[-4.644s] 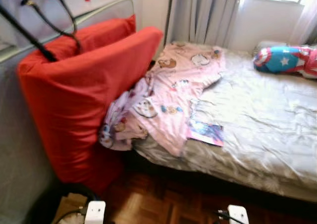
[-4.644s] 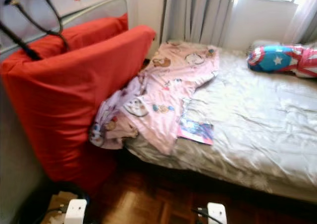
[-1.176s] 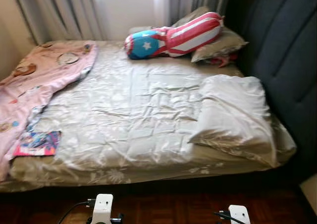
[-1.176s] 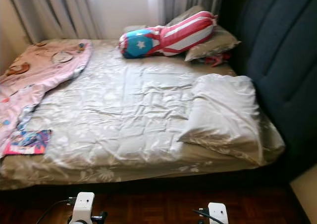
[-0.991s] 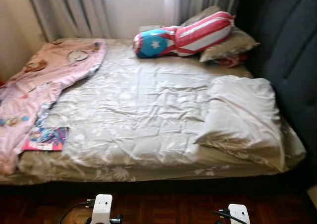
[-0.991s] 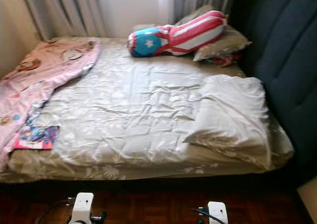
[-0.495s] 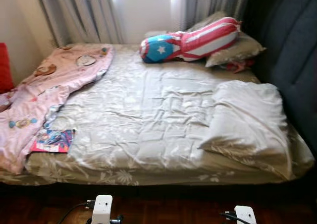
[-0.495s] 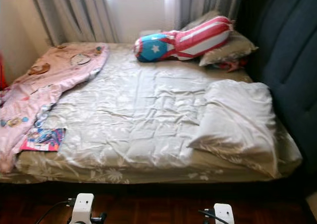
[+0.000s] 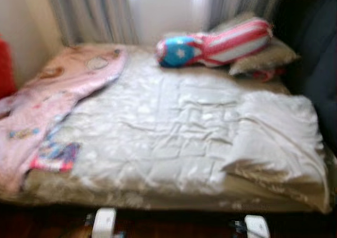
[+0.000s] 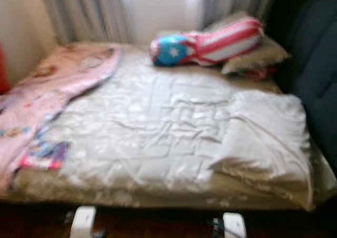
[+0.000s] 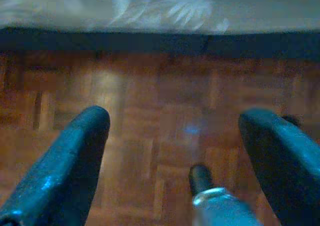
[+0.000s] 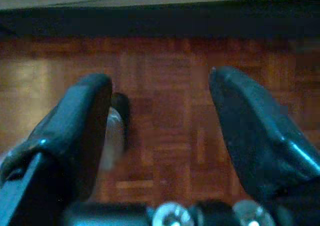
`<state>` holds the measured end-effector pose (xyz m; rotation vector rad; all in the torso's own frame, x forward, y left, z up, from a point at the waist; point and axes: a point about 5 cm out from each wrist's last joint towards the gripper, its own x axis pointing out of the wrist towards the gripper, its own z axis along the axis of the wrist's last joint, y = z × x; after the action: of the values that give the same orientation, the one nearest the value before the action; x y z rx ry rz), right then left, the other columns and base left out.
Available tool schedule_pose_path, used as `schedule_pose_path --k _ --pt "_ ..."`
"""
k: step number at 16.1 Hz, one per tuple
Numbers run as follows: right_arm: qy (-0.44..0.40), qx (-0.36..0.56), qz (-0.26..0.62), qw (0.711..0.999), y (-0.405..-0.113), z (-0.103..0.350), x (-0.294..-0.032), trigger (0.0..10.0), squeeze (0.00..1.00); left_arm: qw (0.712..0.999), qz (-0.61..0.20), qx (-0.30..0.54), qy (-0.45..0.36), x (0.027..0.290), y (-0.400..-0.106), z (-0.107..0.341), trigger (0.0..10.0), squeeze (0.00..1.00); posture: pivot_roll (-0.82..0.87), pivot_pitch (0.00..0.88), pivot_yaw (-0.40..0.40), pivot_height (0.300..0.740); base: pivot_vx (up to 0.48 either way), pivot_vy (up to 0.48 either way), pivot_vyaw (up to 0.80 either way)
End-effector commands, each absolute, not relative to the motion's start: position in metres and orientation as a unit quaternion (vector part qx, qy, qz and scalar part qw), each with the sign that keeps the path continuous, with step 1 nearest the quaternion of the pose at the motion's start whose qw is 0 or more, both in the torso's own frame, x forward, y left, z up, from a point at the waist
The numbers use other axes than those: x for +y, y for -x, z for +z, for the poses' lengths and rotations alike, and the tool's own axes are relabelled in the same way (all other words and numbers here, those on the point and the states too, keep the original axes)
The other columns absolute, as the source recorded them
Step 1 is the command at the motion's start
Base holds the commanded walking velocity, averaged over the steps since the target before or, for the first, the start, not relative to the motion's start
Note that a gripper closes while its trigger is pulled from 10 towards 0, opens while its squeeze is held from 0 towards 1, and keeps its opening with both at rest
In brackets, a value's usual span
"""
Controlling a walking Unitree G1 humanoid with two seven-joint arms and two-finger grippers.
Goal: Clean up the room
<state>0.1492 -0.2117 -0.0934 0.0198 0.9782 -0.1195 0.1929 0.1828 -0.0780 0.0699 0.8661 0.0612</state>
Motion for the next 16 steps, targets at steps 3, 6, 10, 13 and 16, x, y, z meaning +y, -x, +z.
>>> schedule_pose_path --k 3,6,10,13,16 --pt "-0.014 0.460 -0.054 0.886 -0.1565 -0.0911 -0.2082 10.0 0.00 0.903 0.028 0.426 -0.044 0.1880 -0.1889 -0.0795 10.0 0.00 -0.07 0.000 -0.011 0.740 0.319 0.000 0.00" --pt "-0.015 0.460 -0.054 0.886 -0.1563 -0.0912 -0.2080 10.0 0.00 0.905 0.030 0.422 -0.045 0.1889 -0.1891 -0.0791 10.0 0.00 -0.07 0.000 -0.008 0.740 0.319 0.000 0.00" --pt "-0.016 0.459 -0.053 0.887 -0.1568 -0.0912 -0.2062 10.0 0.00 0.909 0.027 0.413 -0.042 0.1882 -0.1937 -0.0766 10.0 0.00 -0.07 0.000 -0.008 0.740 0.061 0.000 0.00" --pt "-0.017 0.458 -0.054 0.887 -0.1572 -0.0911 -0.2061 10.0 0.00 0.907 0.023 0.418 -0.046 0.1867 -0.1917 -0.0779 10.0 0.00 -0.07 0.000 -0.009 0.740 0.000 0.000 0.00" --pt "-0.014 0.461 -0.057 0.886 -0.1556 -0.0915 -0.2082 10.0 0.00 0.908 0.023 0.416 -0.052 0.1874 -0.1911 -0.0780 10.0 0.00 -0.07 0.000 -0.010 0.740 0.000 0.000 0.00"
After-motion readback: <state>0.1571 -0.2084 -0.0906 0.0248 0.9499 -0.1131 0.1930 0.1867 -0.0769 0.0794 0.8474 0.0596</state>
